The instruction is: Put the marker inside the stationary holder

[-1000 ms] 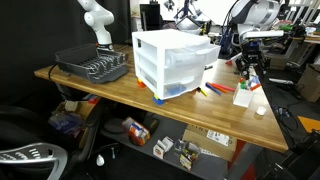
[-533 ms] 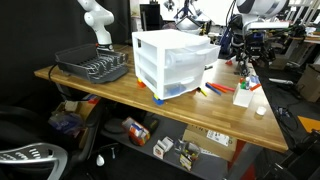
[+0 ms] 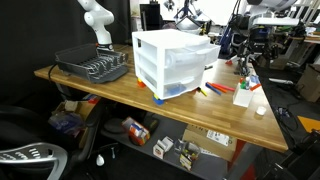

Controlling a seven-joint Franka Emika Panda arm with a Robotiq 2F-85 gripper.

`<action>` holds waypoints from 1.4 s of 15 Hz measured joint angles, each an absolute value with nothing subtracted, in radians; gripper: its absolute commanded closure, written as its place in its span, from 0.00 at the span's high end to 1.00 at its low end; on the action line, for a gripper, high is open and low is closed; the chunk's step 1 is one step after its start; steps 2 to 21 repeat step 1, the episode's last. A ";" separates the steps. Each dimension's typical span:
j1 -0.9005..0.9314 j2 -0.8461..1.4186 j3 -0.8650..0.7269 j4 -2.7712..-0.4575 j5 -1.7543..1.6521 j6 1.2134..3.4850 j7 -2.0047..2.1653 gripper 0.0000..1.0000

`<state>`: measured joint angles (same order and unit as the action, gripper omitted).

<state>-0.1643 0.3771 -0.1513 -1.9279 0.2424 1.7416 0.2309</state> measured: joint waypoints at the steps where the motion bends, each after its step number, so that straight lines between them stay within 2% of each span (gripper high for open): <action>1: -0.164 0.377 -0.151 -1.929 0.242 1.744 0.230 1.00; 21: -0.164 0.377 -0.151 -1.929 0.242 1.744 0.230 1.00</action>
